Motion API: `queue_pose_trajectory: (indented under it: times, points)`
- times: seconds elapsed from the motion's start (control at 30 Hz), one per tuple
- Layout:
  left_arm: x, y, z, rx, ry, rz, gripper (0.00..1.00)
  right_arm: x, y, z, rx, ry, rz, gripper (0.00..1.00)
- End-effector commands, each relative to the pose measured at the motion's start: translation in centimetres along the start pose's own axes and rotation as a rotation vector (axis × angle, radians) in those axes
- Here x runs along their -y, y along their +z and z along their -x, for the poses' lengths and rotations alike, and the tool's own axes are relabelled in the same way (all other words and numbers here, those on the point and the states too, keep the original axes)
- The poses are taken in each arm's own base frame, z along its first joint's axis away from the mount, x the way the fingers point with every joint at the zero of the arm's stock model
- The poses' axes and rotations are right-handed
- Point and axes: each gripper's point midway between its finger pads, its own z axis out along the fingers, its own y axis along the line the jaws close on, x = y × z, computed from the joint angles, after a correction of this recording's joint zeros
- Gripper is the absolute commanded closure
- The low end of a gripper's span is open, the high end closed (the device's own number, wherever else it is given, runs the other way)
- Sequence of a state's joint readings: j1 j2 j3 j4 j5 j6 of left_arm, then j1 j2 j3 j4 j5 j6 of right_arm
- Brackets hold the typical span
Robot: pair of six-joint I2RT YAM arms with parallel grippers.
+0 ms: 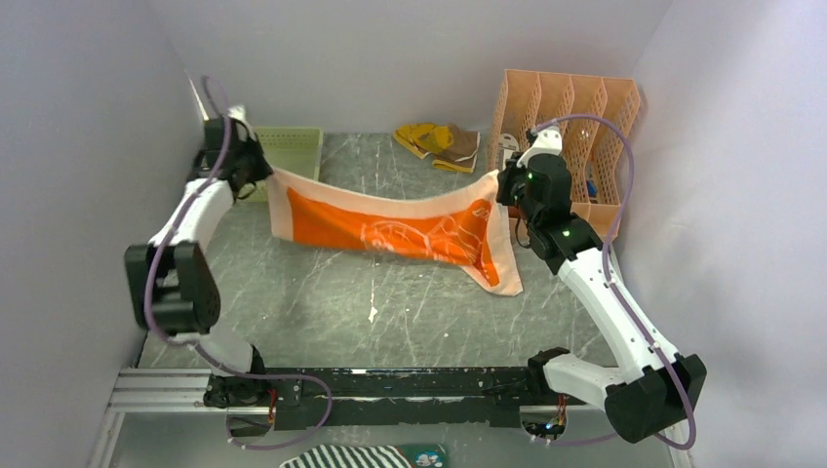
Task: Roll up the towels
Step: Flatten out the towel at the center of the board.
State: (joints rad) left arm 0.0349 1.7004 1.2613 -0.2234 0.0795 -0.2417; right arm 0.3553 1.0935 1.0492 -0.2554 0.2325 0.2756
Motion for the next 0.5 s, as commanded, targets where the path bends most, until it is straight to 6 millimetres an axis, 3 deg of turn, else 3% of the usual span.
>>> queue_pose_trajectory:
  times: [0.0,0.1,0.27,0.37,0.47]
  points:
    - [0.1,-9.2,11.5,0.348,0.006,-0.026,0.93,-0.9,0.0,4.8,0.118,0.053,0.015,1.0]
    - [0.0,-14.1,14.9,0.492,0.042,-0.002,0.93,-1.3,0.1,7.4,0.176,0.063,0.019,1.0]
    - [-1.4,-21.3,18.0,0.659,0.09,0.094,0.93,-1.2,-1.2,12.3,0.29,0.064,-0.003,1.0]
    - [-1.1,-27.7,19.7,0.812,0.09,0.117,0.93,-0.8,-3.0,15.0,0.354,0.069,-0.018,1.0]
    - [-0.6,-33.9,20.2,0.943,0.075,0.133,0.93,-0.7,-6.2,17.4,0.425,0.086,-0.001,1.0]
